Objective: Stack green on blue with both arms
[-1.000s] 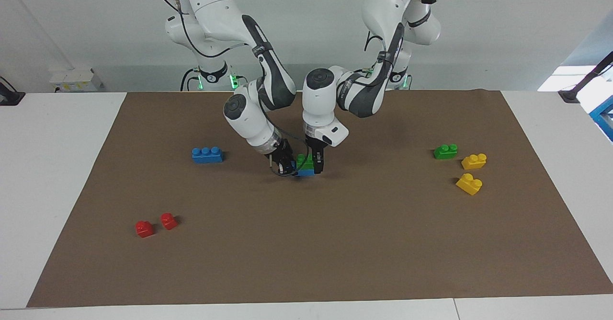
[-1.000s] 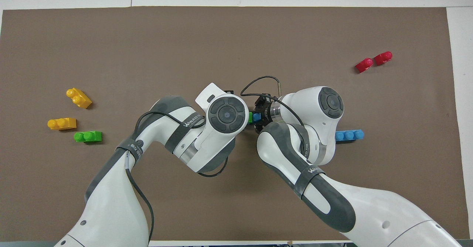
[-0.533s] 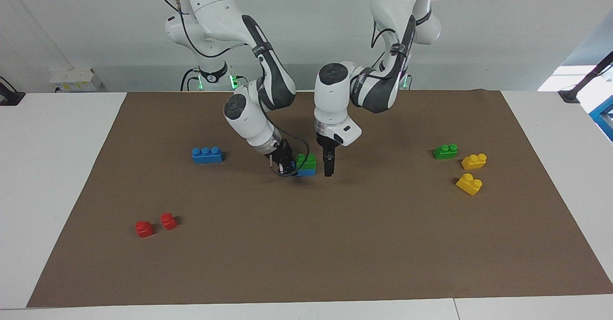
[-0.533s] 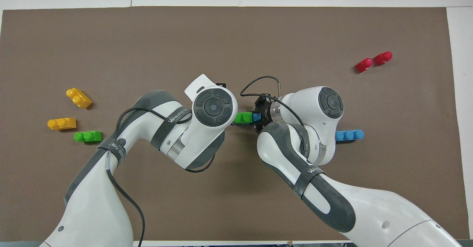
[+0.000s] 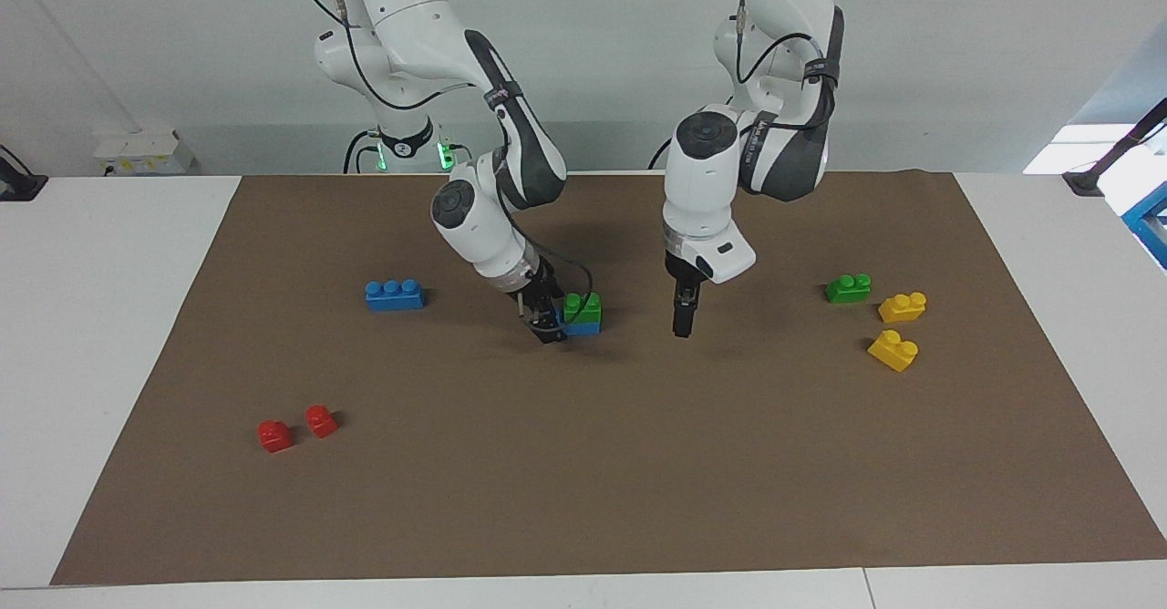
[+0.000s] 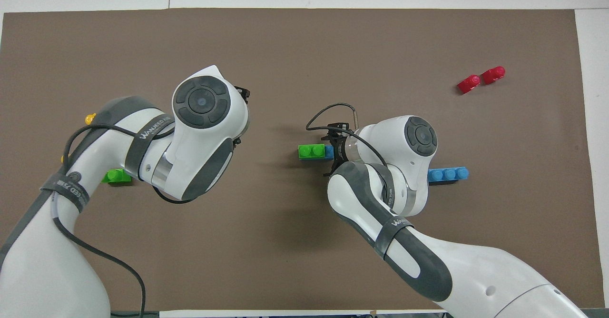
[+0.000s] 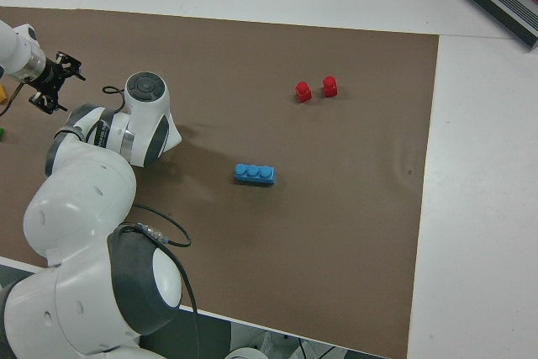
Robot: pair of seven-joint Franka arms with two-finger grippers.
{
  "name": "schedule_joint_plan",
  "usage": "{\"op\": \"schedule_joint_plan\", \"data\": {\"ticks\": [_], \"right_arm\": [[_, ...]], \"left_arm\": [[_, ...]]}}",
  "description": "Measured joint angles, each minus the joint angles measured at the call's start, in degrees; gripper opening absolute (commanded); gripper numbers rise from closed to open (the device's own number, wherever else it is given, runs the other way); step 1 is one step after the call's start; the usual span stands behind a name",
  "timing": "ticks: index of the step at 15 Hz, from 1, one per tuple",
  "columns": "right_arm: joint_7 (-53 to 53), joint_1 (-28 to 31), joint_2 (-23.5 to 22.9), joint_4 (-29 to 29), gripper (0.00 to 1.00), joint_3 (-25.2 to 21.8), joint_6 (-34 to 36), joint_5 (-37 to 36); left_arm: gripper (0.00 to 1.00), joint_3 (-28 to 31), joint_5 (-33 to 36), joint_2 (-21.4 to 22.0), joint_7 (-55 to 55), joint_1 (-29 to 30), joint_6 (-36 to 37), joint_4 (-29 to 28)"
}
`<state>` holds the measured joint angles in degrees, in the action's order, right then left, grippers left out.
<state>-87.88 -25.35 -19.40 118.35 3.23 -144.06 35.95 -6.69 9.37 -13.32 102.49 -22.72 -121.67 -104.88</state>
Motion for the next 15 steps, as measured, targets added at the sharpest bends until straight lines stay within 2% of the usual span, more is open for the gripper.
{"op": "schedule_joint_plan", "data": {"ticks": [8, 15], "right_arm": [[0.0, 0.0, 0.0, 0.0, 0.97, -0.1, 0.0, 0.0], [0.6, 2.6, 0.0, 0.0, 0.98, -0.3, 1.1, 0.0]], "left_arm": [[1.0, 0.0, -2.9, 5.8, -25.3, 9.6, 6.5, 0.0], [1.0, 0.2, -8.7, 12.6, -54.8, 20.0, 14.2, 0.0]]}}
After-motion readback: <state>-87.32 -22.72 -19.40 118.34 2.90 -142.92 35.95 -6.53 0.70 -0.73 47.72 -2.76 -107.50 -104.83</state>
